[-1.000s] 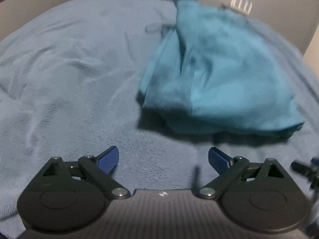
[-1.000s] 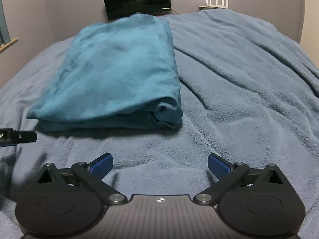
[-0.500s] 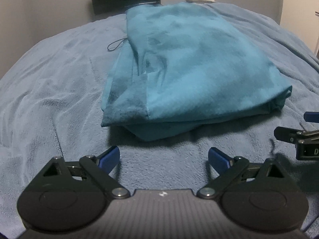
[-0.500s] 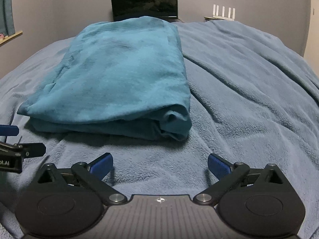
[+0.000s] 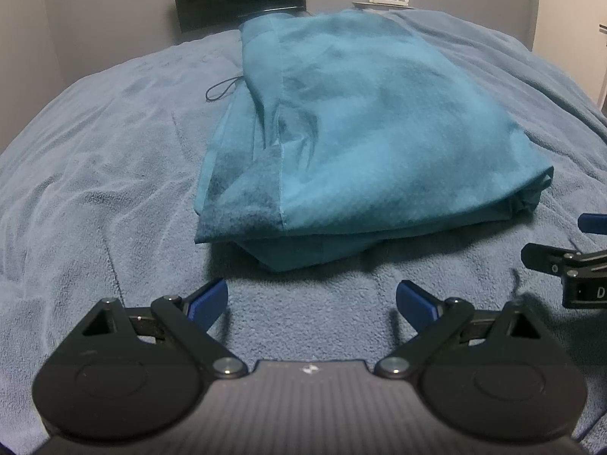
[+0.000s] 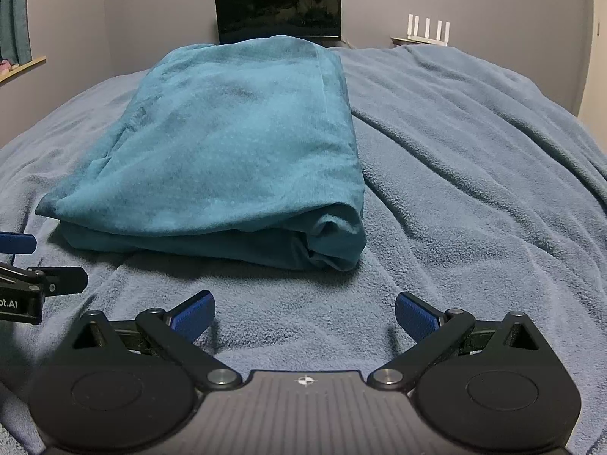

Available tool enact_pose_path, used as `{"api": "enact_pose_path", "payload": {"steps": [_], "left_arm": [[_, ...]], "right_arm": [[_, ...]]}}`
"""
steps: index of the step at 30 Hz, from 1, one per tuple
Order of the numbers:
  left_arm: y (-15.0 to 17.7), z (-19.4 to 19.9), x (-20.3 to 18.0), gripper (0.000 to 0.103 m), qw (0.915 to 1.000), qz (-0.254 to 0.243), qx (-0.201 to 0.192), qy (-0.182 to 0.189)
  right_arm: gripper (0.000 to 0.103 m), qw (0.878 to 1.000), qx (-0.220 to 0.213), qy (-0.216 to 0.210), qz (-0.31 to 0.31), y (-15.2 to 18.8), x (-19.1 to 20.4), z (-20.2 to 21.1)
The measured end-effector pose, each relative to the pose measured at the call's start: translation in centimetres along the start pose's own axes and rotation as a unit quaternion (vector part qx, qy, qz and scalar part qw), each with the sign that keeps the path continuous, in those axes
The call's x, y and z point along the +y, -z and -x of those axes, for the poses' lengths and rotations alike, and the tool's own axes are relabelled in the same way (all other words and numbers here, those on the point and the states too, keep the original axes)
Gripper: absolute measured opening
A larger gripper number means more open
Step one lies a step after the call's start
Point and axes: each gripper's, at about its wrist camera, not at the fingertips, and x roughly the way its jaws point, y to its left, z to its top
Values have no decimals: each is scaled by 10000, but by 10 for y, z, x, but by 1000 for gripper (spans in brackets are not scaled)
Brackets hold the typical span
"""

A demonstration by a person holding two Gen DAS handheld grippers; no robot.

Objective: Fold large clothes

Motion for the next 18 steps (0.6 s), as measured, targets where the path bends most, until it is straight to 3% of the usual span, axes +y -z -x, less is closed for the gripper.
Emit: {"api": "enact_pose_path", "payload": {"steps": [18], "left_arm": [[0,-5,0,96,10000,33,84,23]], "right_arm": [[102,9999,109,26,60,1,1,-3]]}}
